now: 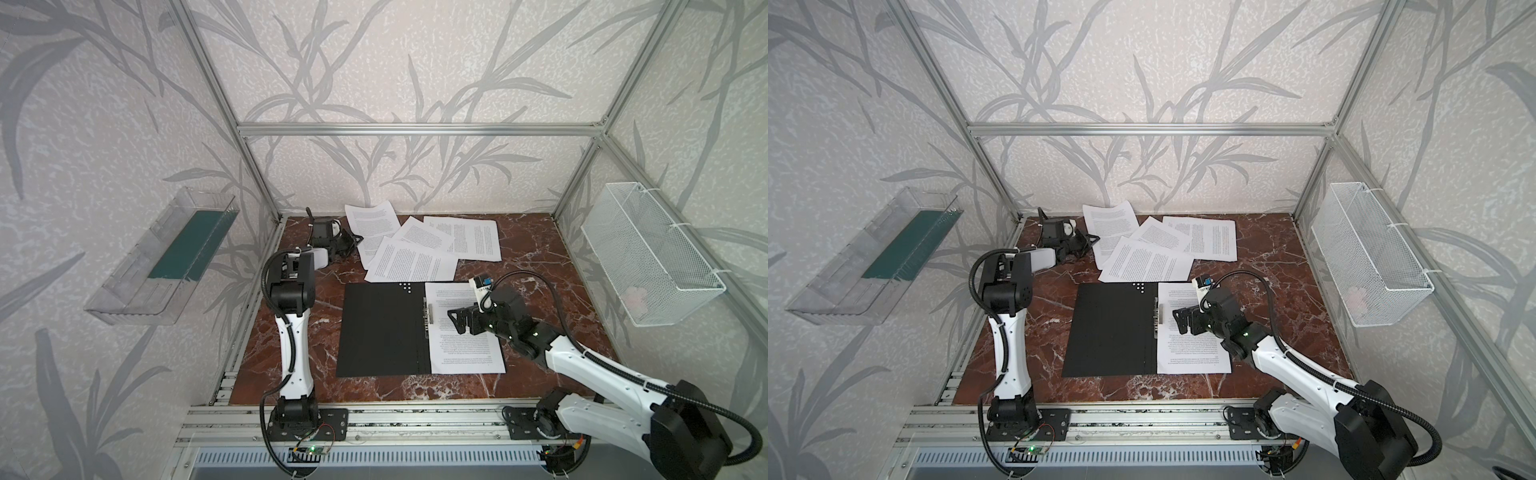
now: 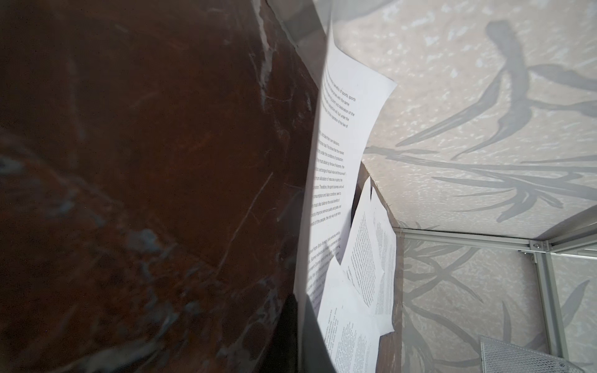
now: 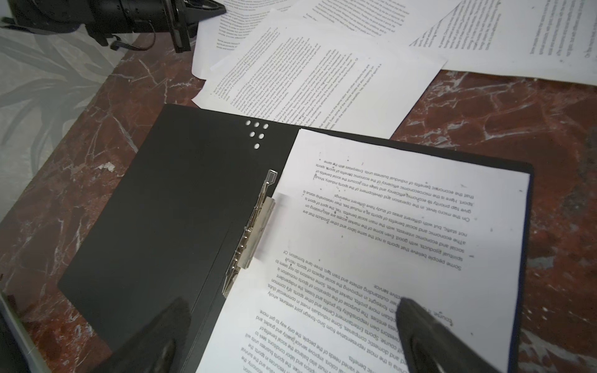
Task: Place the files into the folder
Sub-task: 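Pinch a loose printed sheet with the left gripper and lift it, then carry the lifted sheet with the left gripper over the black folder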
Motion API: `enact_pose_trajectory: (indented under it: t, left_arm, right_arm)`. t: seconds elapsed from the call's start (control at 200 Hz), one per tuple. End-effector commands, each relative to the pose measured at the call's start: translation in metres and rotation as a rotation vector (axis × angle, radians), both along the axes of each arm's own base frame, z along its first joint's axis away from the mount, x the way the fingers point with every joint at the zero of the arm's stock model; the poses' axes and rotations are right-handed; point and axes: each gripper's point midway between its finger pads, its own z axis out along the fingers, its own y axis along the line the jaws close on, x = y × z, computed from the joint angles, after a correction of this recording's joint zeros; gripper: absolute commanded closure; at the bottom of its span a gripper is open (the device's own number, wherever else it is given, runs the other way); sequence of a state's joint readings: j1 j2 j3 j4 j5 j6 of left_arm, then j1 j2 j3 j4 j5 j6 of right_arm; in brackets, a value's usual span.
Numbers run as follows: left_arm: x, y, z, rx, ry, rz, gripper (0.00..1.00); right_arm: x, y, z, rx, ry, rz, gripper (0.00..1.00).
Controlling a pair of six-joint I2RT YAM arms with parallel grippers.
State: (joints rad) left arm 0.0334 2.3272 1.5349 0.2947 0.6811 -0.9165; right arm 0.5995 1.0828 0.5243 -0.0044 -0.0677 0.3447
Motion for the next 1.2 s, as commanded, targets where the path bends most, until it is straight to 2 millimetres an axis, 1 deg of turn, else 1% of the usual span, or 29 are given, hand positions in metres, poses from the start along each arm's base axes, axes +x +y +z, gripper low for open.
enact_pose_trajectory:
  t: [0.0,0.125,0.14,0.145,0.15,0.155,0.165,0.175,0.185,0.195,0.2,0.205,0.215,0.22,0.32,0.39,0.455,0.585,0.7,0.71,0.715,0.82,0.855,0.925,0.99,1.015,1.09,1.165,1.195]
  left_arm:
    - [0.001,-0.002,0.083,0.015,-0.160,0.030,0.98]
    - [-0.017,-0.002,0.127,0.100,-0.206,0.069,1.00]
    - [-0.019,-0.003,0.133,0.111,-0.213,0.068,1.00]
    - [-0.020,-0.004,0.138,0.115,-0.224,0.069,1.00]
    - [-0.021,-0.005,0.135,0.120,-0.215,0.067,1.00]
    - [-0.021,-0.005,0.137,0.123,-0.218,0.069,1.00]
    - [-0.023,-0.005,0.146,0.129,-0.233,0.072,1.00]
    - [-0.025,-0.007,0.144,0.137,-0.225,0.071,1.00]
    - [-0.027,-0.008,0.152,0.146,-0.239,0.072,1.00]
    - [-0.028,-0.009,0.151,0.155,-0.231,0.072,1.00]
    - [-0.029,-0.010,0.157,0.159,-0.244,0.072,1.00]
    - [-0.030,-0.010,0.158,0.163,-0.245,0.074,1.00]
    - [-0.032,-0.012,0.157,0.172,-0.236,0.072,1.00]
    - [-0.033,-0.013,0.163,0.176,-0.250,0.073,1.00]
    - [-0.055,-0.028,0.198,0.279,-0.287,0.068,1.00]
    - [-0.075,-0.045,0.222,0.356,-0.326,0.048,1.00]
    - [-0.096,-0.066,0.241,0.411,-0.362,0.013,1.00]
    - [-0.137,-0.111,0.262,0.434,-0.405,-0.091,1.00]
    - [-0.179,-0.164,0.269,0.469,-0.435,-0.214,1.00]
    - [-0.181,-0.166,0.268,0.469,-0.435,-0.220,1.00]
    - [-0.186,-0.172,0.269,0.466,-0.439,-0.235,1.00]
    - [-0.228,-0.235,0.275,0.422,-0.472,-0.417,1.00]
    - [-0.242,-0.251,0.276,0.427,-0.475,-0.467,1.00]
    - [-0.269,-0.275,0.279,0.420,-0.493,-0.549,1.00]
    - [-0.287,-0.282,0.284,0.404,-0.503,-0.573,1.00]
    - [-0.291,-0.281,0.285,0.393,-0.505,-0.569,1.00]
    - [-0.303,-0.271,0.278,0.357,-0.480,-0.550,1.00]
    - [-0.307,-0.254,0.261,0.366,-0.447,-0.507,0.98]
    - [-0.307,-0.245,0.249,0.385,-0.416,-0.488,0.98]
  right_arm:
    - [0.012,-0.002,0.010,-0.042,-0.059,-0.021,0.01]
    - [0.016,-0.004,0.009,-0.068,-0.069,-0.031,0.01]
    - [0.017,-0.005,0.009,-0.072,-0.070,-0.031,0.01]
    - [0.016,-0.005,0.009,-0.074,-0.070,-0.032,0.01]
    - [0.017,-0.006,0.009,-0.075,-0.071,-0.032,0.01]
    - [0.017,-0.005,0.009,-0.076,-0.073,-0.031,0.01]
    - [0.017,-0.005,0.010,-0.078,-0.077,-0.031,0.01]
    - [0.017,-0.006,0.011,-0.081,-0.079,-0.033,0.01]
    - [0.017,-0.007,0.011,-0.084,-0.081,-0.035,0.01]
    - [0.018,-0.007,0.011,-0.087,-0.084,-0.038,0.01]
    - [0.018,-0.008,0.011,-0.089,-0.086,-0.041,0.01]
    - [0.018,-0.008,0.011,-0.090,-0.087,-0.044,0.01]
    - [0.019,-0.009,0.012,-0.092,-0.092,-0.046,0.01]
    - [0.019,-0.009,0.012,-0.093,-0.092,-0.049,0.01]
    - [0.022,-0.014,0.015,-0.104,-0.111,-0.074,0.01]
    - [0.023,-0.015,0.016,-0.107,-0.112,-0.080,0.01]
    - [0.023,-0.016,0.018,-0.108,-0.112,-0.086,0.01]
    - [0.023,-0.022,0.024,-0.110,-0.135,-0.109,0.01]
    - [0.023,-0.033,0.024,-0.135,-0.133,-0.165,0.01]
    - [0.023,-0.034,0.024,-0.137,-0.133,-0.169,0.01]
    - [0.023,-0.035,0.024,-0.137,-0.133,-0.171,0.01]
    - [0.021,-0.042,0.028,-0.124,-0.141,-0.204,0.01]
    - [0.021,-0.044,0.028,-0.123,-0.143,-0.213,0.01]
    - [0.021,-0.048,0.030,-0.124,-0.140,-0.233,0.01]
    - [0.021,-0.053,0.031,-0.130,-0.141,-0.260,0.01]
    - [0.021,-0.054,0.031,-0.132,-0.140,-0.267,0.01]
    - [0.019,-0.061,0.032,-0.134,-0.132,-0.299,0.01]
    - [0.016,-0.064,0.037,-0.114,-0.137,-0.313,0.01]
    - [0.014,-0.063,0.039,-0.101,-0.142,-0.310,0.01]
